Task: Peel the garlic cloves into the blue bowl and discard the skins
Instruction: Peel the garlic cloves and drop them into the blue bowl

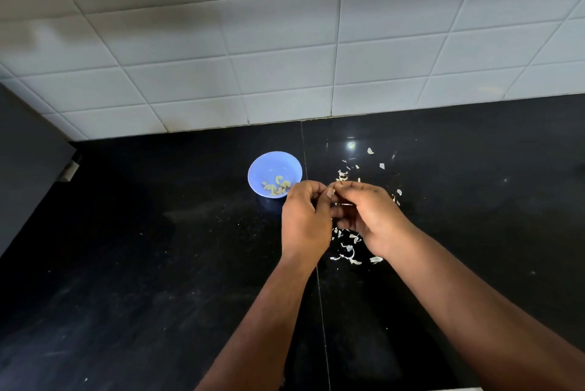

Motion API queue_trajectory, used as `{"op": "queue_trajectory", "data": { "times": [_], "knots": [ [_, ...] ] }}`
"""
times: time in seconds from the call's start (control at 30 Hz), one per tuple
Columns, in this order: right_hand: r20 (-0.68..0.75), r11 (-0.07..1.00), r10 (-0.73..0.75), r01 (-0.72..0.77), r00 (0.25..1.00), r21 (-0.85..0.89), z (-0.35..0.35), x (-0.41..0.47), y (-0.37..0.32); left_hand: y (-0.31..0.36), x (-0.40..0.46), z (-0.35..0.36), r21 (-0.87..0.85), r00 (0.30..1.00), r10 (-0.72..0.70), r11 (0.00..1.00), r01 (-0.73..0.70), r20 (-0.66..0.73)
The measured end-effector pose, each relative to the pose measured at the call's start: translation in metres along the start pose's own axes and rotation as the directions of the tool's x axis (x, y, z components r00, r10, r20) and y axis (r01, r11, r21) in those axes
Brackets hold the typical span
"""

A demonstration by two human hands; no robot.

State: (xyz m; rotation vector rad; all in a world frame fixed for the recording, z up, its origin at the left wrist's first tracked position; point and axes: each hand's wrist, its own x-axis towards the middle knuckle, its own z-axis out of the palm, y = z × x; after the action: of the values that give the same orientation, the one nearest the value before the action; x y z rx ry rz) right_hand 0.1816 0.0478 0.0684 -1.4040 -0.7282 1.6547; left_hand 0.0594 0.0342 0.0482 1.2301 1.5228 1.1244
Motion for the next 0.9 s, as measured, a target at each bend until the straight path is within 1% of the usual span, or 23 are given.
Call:
{"op": "queue_trajectory", "data": {
  "times": [0.07, 0.13, 0.2, 0.23, 0.27, 0.33, 0.37, 0.4, 0.5, 0.57, 0.63, 0.73, 0.8, 0.9],
  "knots": [
    [0.03, 0.991, 0.083, -0.085, 0.996, 0.104, -0.001, 0.002, 0.002, -0.002, 0.001, 0.0, 0.032, 1.0, 0.023, 0.999, -0.023, -0.009],
    [0.055, 0.969, 0.136, -0.145, 0.989, 0.202, -0.001, 0.002, 0.002, -0.003, 0.004, -0.001, 0.023, 0.999, 0.012, 1.0, -0.011, -0.033],
    [0.06, 0.948, 0.14, -0.151, 0.988, 0.281, -0.001, 0.001, 0.002, -0.003, 0.009, -0.001, -0.031, 0.998, -0.024, 0.999, 0.022, -0.061],
    [0.048, 0.951, 0.118, -0.127, 0.992, 0.283, -0.001, 0.001, 0.002, -0.004, 0.011, -0.002, -0.064, 0.996, -0.05, 0.997, 0.046, -0.075],
    [0.027, 0.967, 0.079, -0.084, 0.996, 0.242, -0.001, 0.001, 0.004, -0.005, 0.013, -0.002, -0.097, 0.993, -0.08, 0.993, 0.071, -0.089],
    [-0.033, 0.997, -0.055, 0.056, 0.998, 0.045, -0.004, 0.001, 0.007, -0.005, 0.015, -0.003, -0.143, 0.989, -0.114, 0.985, 0.1, -0.097],
    [-0.057, 0.991, -0.125, 0.122, 0.99, -0.053, -0.004, 0.0, 0.008, -0.006, 0.015, -0.004, -0.152, 0.988, -0.119, 0.983, 0.104, -0.095],
    [-0.069, 0.979, -0.179, 0.17, 0.982, -0.112, -0.004, -0.001, 0.007, -0.006, 0.016, -0.005, -0.151, 0.989, -0.117, 0.983, 0.103, -0.092],
    [-0.043, 0.963, -0.237, 0.228, 0.971, -0.145, 0.0, -0.004, 0.003, -0.006, 0.014, -0.007, -0.108, 0.993, -0.076, 0.992, 0.066, -0.09],
    [-0.033, 0.956, -0.246, 0.236, 0.969, -0.176, 0.003, -0.005, 0.002, -0.006, 0.013, -0.007, -0.079, 0.996, -0.031, 0.997, 0.025, -0.082],
    [-0.047, 0.961, -0.232, 0.222, 0.971, -0.164, 0.003, -0.004, 0.001, -0.005, 0.011, -0.007, -0.065, 0.997, -0.001, 0.998, -0.004, -0.079],
    [-0.062, 0.975, -0.203, 0.196, 0.977, -0.103, 0.005, -0.005, 0.001, -0.006, 0.007, -0.007, -0.068, 0.998, -0.006, 0.998, 0.001, -0.069],
    [-0.075, 0.971, -0.226, 0.219, 0.971, -0.091, 0.005, -0.006, 0.001, -0.007, 0.005, -0.007, -0.06, 0.999, -0.008, 0.998, 0.006, -0.041],
    [-0.08, 0.956, -0.278, 0.268, 0.957, -0.119, 0.003, -0.008, 0.001, -0.007, 0.002, -0.008, -0.018, 1.0, 0.013, 1.0, -0.013, -0.008]
  ]
}}
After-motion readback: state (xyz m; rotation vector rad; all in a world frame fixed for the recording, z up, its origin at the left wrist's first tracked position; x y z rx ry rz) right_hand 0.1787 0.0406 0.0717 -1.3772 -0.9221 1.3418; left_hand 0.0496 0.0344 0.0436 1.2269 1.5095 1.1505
